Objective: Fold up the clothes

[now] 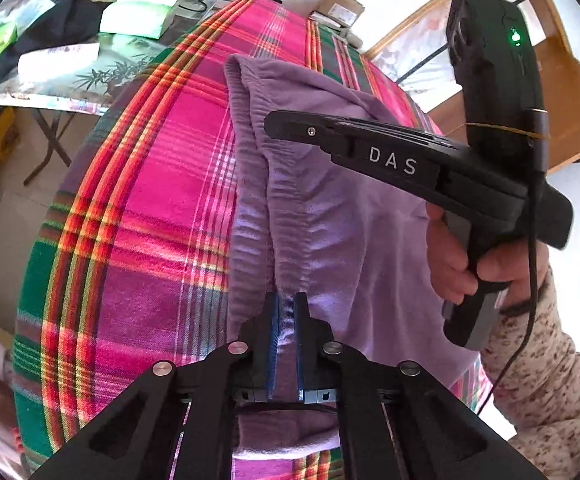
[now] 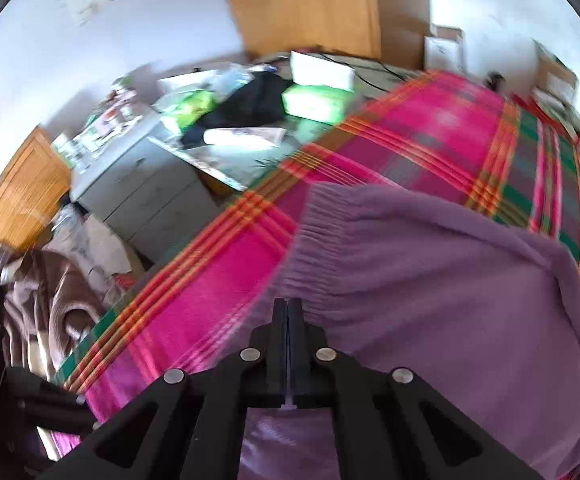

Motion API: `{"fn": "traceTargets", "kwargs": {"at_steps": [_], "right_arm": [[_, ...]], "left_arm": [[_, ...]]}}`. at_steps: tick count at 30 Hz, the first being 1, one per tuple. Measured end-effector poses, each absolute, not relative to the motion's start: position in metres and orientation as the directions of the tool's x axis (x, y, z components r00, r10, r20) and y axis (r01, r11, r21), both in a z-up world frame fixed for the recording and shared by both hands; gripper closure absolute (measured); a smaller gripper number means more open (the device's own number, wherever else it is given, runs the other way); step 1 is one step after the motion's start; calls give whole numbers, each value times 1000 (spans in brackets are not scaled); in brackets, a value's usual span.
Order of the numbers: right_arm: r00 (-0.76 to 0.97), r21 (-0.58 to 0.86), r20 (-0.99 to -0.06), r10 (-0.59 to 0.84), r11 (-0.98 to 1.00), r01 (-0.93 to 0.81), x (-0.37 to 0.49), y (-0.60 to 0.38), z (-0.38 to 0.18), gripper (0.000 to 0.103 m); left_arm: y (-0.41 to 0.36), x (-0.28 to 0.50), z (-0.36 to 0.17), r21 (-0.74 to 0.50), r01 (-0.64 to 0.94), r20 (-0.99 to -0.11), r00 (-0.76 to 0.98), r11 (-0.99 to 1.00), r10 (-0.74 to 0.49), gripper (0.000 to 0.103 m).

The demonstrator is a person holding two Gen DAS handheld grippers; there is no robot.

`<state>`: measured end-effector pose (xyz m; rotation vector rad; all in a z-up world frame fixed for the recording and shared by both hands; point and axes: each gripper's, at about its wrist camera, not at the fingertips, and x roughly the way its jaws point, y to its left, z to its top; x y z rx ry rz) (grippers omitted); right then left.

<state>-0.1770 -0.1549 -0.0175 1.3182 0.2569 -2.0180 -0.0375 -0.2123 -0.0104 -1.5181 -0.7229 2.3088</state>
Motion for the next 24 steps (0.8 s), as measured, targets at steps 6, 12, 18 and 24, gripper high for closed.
{"fn": "traceTargets", "kwargs": {"at_steps": [6, 12, 18, 24], "right_arm": [[-234, 179, -868, -437, -717, 674, -175, -163, -18, 67], [-299, 42, -891, -343, -716, 697, -164, -175, -23, 65], [-344, -54, -908, -241, -746, 664, -164, -171, -22, 63], [-344, -94, -923, -170, -769, 632, -172, -164, -19, 64]], "left_arm": [[-199, -35, -4, -515, -13, -773, -424, -857, 471, 96], [-186, -30, 3, -473, -46, -773, -457, -880, 439, 96], [-174, -28, 7, -451, -82, -772, -464, -889, 435, 96], [-173, -29, 10, -459, -80, -768, -464, -885, 441, 93]]}}
